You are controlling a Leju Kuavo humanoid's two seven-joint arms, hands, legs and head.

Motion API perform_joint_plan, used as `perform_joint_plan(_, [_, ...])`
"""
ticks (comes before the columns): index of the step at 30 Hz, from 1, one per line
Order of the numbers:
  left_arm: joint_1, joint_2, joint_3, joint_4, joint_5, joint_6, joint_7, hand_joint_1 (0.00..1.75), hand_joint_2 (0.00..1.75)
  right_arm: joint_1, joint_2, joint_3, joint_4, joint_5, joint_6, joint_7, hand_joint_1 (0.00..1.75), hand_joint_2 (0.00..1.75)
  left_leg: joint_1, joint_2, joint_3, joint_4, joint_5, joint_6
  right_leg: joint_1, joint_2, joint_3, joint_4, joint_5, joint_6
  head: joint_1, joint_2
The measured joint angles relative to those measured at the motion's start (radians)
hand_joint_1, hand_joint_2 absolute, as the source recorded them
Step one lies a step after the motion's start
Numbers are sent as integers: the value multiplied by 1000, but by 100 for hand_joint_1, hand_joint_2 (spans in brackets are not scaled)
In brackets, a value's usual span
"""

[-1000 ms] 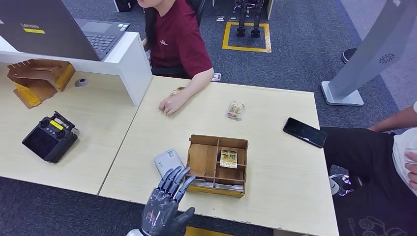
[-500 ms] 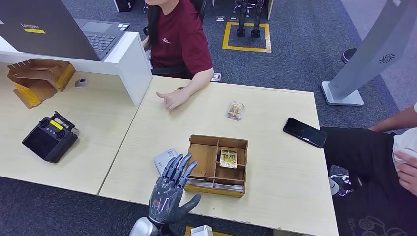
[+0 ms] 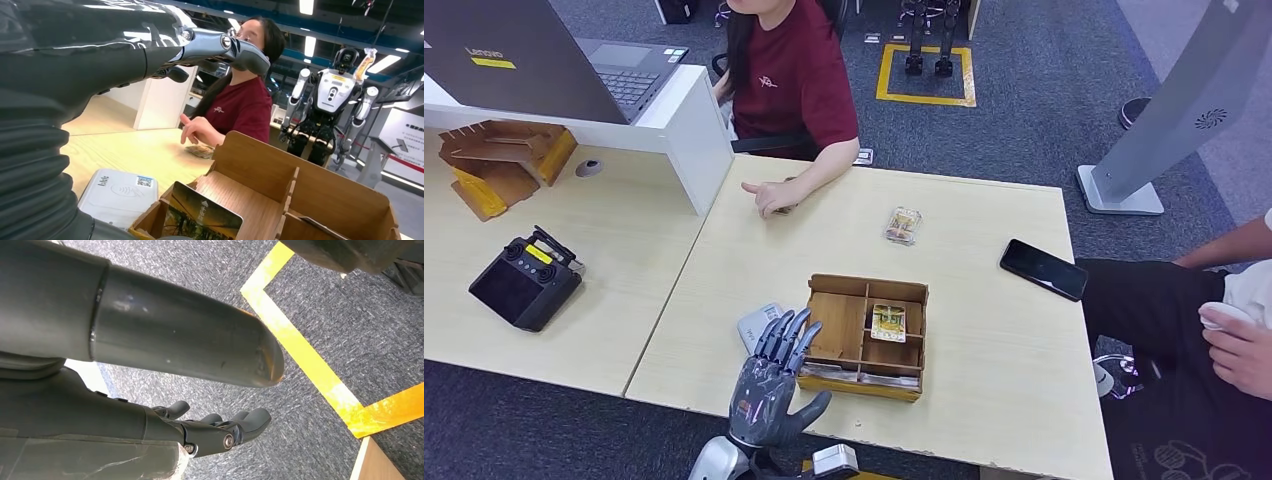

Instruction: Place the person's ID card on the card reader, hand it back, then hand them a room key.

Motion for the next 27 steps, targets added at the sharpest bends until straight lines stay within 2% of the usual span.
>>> perform_joint_plan(11, [-20,-41,48,55,-82,0,1,0,175,-1,0,0,0,19,1,-11,0,0,0,0,0,0,0,0,0,0,0,0,0,0,0,0])
perform_joint_plan(17, [-26,-65,96,86,-72,0,-26,0,175,-1,0,-1,0,20,0,-8,0,0,0,0,0,0,0,0,0,0,0,0,0,0,0,0])
perform_joint_plan(27, [-34,-84,129,121,-69,0,-38,0,175,-3,0,-1,0,21,-1,-9,0,0,0,0,0,0,0,0,0,0,0,0,0,0,0,0])
